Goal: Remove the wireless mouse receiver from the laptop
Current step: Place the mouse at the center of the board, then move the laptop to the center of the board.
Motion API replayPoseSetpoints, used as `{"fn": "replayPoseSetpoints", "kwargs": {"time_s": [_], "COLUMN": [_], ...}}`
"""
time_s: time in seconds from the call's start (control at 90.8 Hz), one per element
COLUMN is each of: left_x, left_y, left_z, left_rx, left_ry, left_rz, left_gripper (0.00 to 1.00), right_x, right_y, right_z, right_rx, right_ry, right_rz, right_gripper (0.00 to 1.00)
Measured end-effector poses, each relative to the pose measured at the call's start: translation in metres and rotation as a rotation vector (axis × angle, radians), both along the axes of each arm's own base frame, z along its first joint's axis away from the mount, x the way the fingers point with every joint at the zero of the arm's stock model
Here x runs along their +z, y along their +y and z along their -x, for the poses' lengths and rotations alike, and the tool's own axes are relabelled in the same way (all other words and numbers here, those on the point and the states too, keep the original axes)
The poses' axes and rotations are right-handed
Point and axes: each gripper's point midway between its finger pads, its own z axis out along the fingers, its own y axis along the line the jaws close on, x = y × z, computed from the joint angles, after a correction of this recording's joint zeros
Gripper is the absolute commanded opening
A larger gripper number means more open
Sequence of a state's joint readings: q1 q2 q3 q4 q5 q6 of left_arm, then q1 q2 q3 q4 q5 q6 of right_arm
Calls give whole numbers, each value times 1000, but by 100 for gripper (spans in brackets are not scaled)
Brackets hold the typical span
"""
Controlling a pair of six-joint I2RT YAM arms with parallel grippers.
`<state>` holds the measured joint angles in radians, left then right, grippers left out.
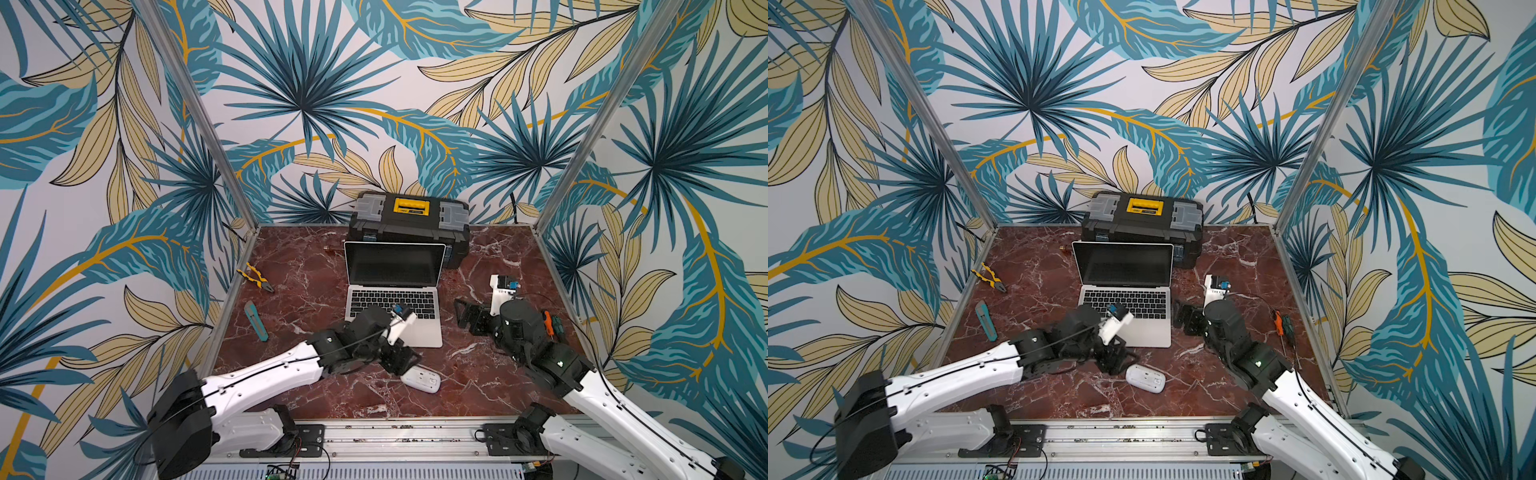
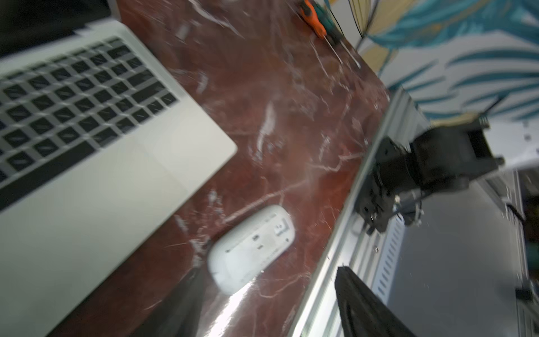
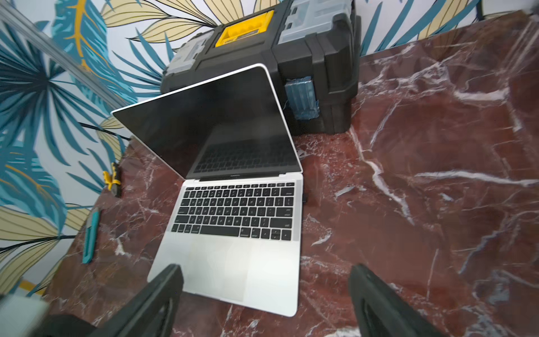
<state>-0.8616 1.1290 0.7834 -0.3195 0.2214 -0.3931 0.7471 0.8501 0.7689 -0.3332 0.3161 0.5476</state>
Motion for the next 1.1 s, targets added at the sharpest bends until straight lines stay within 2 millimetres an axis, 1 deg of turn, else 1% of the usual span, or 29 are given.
{"fn": "replayPoseSetpoints", "kwargs": {"time_s": [0.033, 0.077, 0.132, 0.143, 0.187, 0.242, 0.308, 0.363, 0.441, 0.606, 0.683, 0.771, 0.837, 0.914, 1.101], "left_x": [7, 12, 8, 6, -2, -17, -35, -50, -67, -101, -110, -115, -117, -120, -132], "left_y": [17, 39, 64, 72, 92, 117, 141, 154, 161, 162, 163, 163, 163, 163, 163], "left_z": [-13, -30, -47, -53, -65, -80, -91, -96, -98, -99, -99, -100, -100, -101, -100], "left_rx": [82, 191, 302, 336, 419, 517, 606, 654, 675, 666, 665, 662, 659, 653, 639], "left_ry": [-12, -20, -8, -3, 24, 72, 123, 166, 216, 316, 340, 350, 353, 356, 376], "left_rz": [2, -3, -27, -37, -65, -97, -127, -151, -181, -227, -240, -247, -249, -256, -281], "left_gripper": [71, 71, 72, 72, 72, 72, 72, 72, 72, 71, 71, 71, 70, 70, 69], "right_x": [-2, -10, -27, -30, -48, -70, -92, -107, -120, -153, -170, -187, -194, -198, -202], "right_y": [-2, -3, -5, -4, -4, 2, 11, 19, 28, 42, 47, 52, 55, 59, 69], "right_z": [-9, -23, -36, -38, -44, -47, -47, -46, -45, -42, -39, -35, -32, -29, -26], "right_rx": [-18, -41, -61, -60, -57, -34, 1, 30, 55, 75, 80, 85, 88, 95, 112], "right_ry": [11, 37, 77, 87, 132, 194, 259, 306, 347, 440, 488, 539, 564, 580, 598], "right_rz": [26, 64, 109, 115, 145, 168, 179, 173, 149, 94, 74, 48, 29, 6, -48], "right_gripper": [94, 94, 94, 94, 94, 93, 92, 92, 91, 88, 87, 85, 85, 84, 82]}}
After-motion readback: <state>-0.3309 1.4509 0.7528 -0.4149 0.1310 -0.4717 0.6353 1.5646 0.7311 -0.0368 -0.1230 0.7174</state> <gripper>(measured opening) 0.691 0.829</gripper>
